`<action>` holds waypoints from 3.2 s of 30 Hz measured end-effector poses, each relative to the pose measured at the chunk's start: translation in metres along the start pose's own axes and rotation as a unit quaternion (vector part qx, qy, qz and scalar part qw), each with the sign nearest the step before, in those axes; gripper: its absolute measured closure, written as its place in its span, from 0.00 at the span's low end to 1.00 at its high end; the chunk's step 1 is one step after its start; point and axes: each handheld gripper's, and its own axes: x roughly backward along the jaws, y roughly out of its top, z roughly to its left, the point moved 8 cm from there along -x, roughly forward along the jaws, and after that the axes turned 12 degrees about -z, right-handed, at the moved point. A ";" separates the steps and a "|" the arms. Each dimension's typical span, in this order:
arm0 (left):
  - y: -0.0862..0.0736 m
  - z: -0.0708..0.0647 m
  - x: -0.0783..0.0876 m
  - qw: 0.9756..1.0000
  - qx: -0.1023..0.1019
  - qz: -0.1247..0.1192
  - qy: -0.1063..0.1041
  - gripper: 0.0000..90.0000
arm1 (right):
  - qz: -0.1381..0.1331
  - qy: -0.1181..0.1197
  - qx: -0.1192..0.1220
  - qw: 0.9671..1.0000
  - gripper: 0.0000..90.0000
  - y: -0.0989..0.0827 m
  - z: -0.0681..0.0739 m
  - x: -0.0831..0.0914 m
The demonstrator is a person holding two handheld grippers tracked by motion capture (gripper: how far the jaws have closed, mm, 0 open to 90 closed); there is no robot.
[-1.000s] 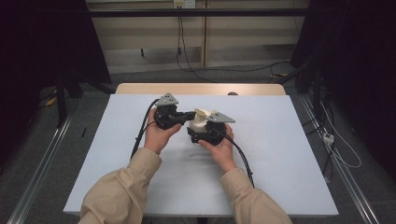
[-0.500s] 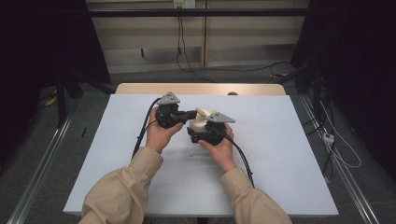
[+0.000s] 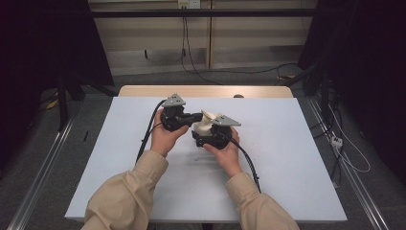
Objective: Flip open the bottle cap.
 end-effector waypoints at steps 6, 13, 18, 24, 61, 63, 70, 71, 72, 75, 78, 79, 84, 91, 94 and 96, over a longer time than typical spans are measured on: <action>-0.002 0.002 -0.002 1.000 0.002 0.002 0.003 1.00 | 0.000 0.000 0.000 1.000 0.05 0.000 0.000 0.000; 0.000 0.001 -0.003 1.000 0.003 -0.001 0.003 1.00 | 0.001 -0.001 0.001 1.000 0.05 0.000 0.000 0.000; 0.001 0.001 -0.004 1.000 0.003 0.000 0.002 1.00 | 0.002 -0.001 0.001 1.000 0.05 0.000 0.000 0.000; 0.002 0.001 -0.006 1.000 0.003 -0.002 0.001 1.00 | 0.003 -0.001 0.002 1.000 0.05 0.000 0.000 0.000; 0.009 -0.006 -0.017 1.000 0.001 -0.001 -0.005 1.00 | 0.003 -0.002 0.005 1.000 0.05 -0.001 0.000 0.000; 0.009 -0.006 -0.018 1.000 0.002 -0.001 -0.005 1.00 | 0.003 -0.002 0.005 1.000 0.05 -0.001 0.000 0.000; 0.009 -0.006 -0.020 1.000 0.001 0.002 -0.004 1.00 | 0.002 -0.002 0.006 1.000 0.05 -0.001 0.000 0.000; 0.009 -0.006 -0.020 1.000 0.001 0.002 -0.004 1.00 | 0.002 -0.002 0.006 1.000 0.05 -0.001 0.000 0.000; 0.009 -0.006 -0.020 1.000 0.002 0.000 -0.004 1.00 | 0.003 -0.002 0.005 1.000 0.05 -0.001 0.000 0.000; 0.009 -0.005 -0.021 1.000 0.000 0.004 -0.004 1.00 | 0.003 -0.002 0.006 1.000 0.05 -0.001 0.000 0.000; 0.009 -0.004 -0.022 1.000 0.001 0.004 -0.003 1.00 | 0.002 -0.002 0.006 1.000 0.05 -0.001 0.000 0.000; 0.009 -0.004 -0.022 1.000 0.000 0.004 -0.003 1.00 | 0.002 -0.002 0.006 1.000 0.05 -0.001 0.000 0.000; 0.008 -0.004 -0.022 1.000 0.003 0.005 -0.002 1.00 | 0.003 -0.003 0.005 1.000 0.05 -0.001 0.000 0.000; 0.009 -0.004 -0.019 1.000 0.004 0.003 -0.005 1.00 | 0.003 -0.005 0.005 1.000 0.05 -0.001 0.001 0.000; 0.009 -0.003 -0.017 1.000 0.000 0.009 -0.003 0.96 | 0.002 -0.005 0.006 1.000 0.05 -0.001 0.000 0.000; 0.009 -0.003 -0.015 1.000 0.000 0.010 -0.002 0.92 | 0.003 -0.005 0.006 1.000 0.05 -0.001 0.000 0.000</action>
